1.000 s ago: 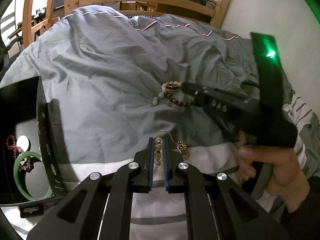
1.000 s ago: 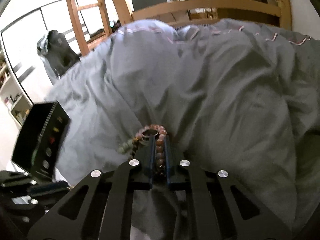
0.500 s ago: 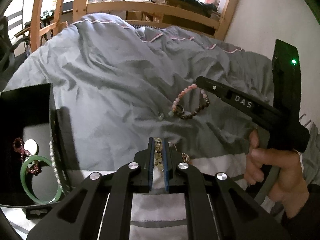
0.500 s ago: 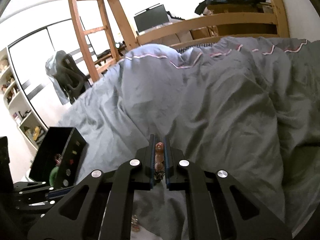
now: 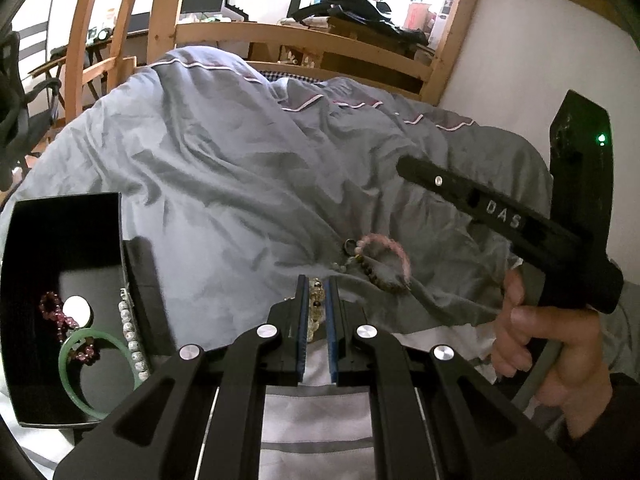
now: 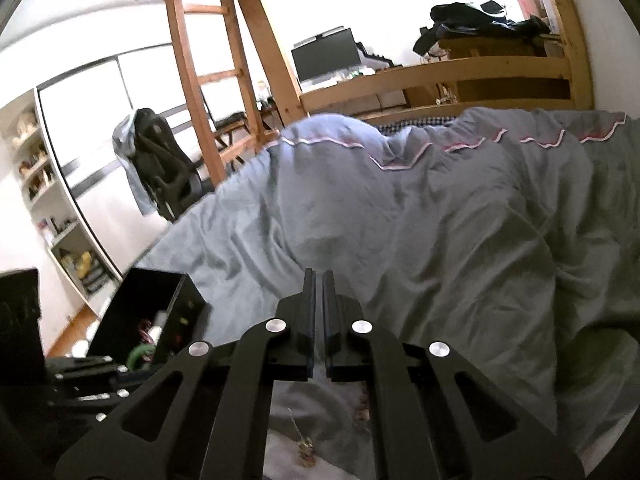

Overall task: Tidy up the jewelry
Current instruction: 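Close the right tool on the bead bracelet and lift it while the left tool lifts the gold chain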

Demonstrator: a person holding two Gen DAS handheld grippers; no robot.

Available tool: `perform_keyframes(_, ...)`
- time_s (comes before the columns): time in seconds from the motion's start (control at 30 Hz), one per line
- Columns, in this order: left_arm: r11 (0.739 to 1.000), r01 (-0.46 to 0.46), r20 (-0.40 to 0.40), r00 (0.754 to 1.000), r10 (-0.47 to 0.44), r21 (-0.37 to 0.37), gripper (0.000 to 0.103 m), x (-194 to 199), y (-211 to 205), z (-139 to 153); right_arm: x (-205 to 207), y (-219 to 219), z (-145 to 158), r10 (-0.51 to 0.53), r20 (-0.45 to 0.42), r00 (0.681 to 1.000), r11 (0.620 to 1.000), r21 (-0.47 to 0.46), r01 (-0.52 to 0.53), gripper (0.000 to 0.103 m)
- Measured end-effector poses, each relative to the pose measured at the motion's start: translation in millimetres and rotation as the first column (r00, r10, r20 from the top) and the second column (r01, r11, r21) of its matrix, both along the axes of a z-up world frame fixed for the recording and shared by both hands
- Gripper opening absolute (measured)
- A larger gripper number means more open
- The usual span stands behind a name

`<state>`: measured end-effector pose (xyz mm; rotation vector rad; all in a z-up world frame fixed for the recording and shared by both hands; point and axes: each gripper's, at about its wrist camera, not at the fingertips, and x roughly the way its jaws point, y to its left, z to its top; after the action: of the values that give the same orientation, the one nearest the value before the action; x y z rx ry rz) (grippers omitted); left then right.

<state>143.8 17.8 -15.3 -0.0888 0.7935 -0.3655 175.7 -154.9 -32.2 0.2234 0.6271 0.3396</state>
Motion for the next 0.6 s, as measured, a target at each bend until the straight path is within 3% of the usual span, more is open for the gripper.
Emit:
perform_keyframes(0.07, 1.0, -0.002, 0.0, 1.0, 0.002, 0.001, 0.008, 0.0, 1.5, 0.3, 7.6, -0.7, -12.4, -0.003, -0.073, 0.997, 0.999, -0.033, 0.001, 0.012)
perform_keyframes(0.13, 1.0, -0.002, 0.002, 1.0, 0.002, 0.0, 0.008, -0.1, 1.8, 1.0, 13.4, -1.7, -27.4, -0.011, -0.134, 0.991, 0.998, -0.07, 0.002, 0.039)
perform_keyframes(0.17, 1.0, -0.002, 0.001, 1.0, 0.002, 0.004, 0.008, 0.1, 1.4, 0.6, 16.6, -0.9, -36.3, -0.032, -0.167, 0.985, 0.994, -0.109, 0.014, 0.058)
perform_keyframes(0.2, 1.0, -0.001, -0.001, 1.0, 0.001, 0.006, 0.008, 0.2, 1.1, 0.3, 18.9, 0.0, -44.7, -0.041, -0.193, 0.98, 0.991, -0.134, 0.015, 0.062)
perform_keyframes(0.33, 1.0, 0.01, -0.004, 1.0, -0.009, 0.008, 0.008, -0.6, -0.5, -0.3, 25.3, 9.4, -75.0, -0.02, -0.293, 0.956, 0.982, -0.186, -0.036, 0.058)
perform_keyframes(0.4, 1.0, 0.011, 0.001, 1.0, -0.011, 0.009, 0.008, -1.4, -1.1, 0.2, 25.3, 13.6, -83.8, -0.018, -0.3, 0.954, 0.974, -0.222, -0.051, 0.036)
perform_keyframes(0.43, 1.0, 0.011, 0.002, 1.0, -0.011, 0.007, 0.008, -1.5, -0.7, 0.5, 25.6, 13.1, -84.2, -0.014, -0.298, 0.954, 0.975, -0.218, -0.053, 0.032)
perform_keyframes(0.5, 1.0, 0.009, 0.002, 1.0, -0.009, 0.006, 0.008, -1.7, -1.1, 0.2, 25.4, 9.9, -81.6, -0.016, -0.286, 0.958, 0.977, -0.207, -0.045, 0.013)
perform_keyframes(0.6, 1.0, 0.005, 0.007, 1.0, -0.005, 0.004, 0.008, -2.4, -0.7, 0.8, 21.2, 0.7, -68.5, -0.023, -0.223, 0.975, 0.99, -0.142, -0.009, 0.009)
